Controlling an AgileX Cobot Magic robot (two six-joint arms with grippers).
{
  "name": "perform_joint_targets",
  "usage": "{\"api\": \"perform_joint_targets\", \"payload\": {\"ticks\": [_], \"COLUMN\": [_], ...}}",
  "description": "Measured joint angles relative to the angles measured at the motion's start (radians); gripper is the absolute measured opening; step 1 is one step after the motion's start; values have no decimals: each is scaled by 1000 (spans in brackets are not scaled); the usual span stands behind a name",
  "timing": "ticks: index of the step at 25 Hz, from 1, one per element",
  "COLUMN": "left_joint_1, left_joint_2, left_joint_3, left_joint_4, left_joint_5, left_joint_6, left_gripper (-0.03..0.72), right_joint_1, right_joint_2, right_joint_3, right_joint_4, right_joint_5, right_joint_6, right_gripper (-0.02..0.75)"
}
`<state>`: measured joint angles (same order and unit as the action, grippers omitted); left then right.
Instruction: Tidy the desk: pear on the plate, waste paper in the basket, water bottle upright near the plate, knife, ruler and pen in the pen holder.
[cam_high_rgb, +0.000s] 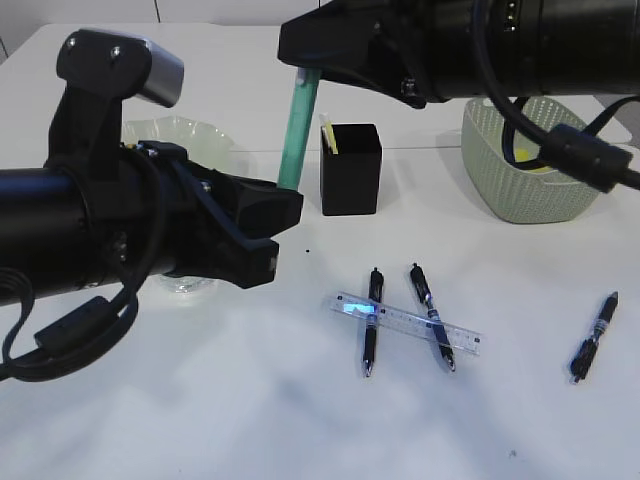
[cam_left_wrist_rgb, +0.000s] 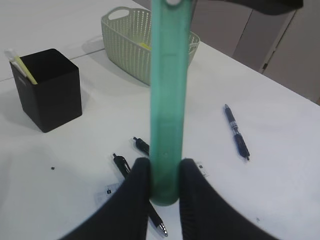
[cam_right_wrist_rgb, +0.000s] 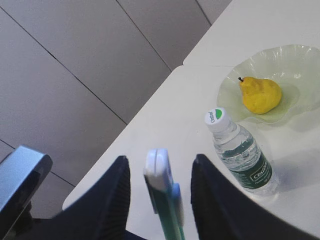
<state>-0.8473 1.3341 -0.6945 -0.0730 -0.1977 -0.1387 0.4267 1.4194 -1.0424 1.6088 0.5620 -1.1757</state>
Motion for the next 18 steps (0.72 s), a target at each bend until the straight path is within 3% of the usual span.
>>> {"api": "perform_joint_targets", "payload": {"ticks": [18], "left_joint_1": [0], "left_joint_2": [0], "left_joint_3": [0], "left_joint_4": [0], "left_joint_5": [0], "left_joint_6": [0], "left_gripper": [92], "right_joint_1": [2], "right_joint_2": [17], "right_joint_3": [-1], "right_joint_4": [-20], "right_joint_5": [-26], "right_joint_6": [-17], "right_gripper": [118]}}
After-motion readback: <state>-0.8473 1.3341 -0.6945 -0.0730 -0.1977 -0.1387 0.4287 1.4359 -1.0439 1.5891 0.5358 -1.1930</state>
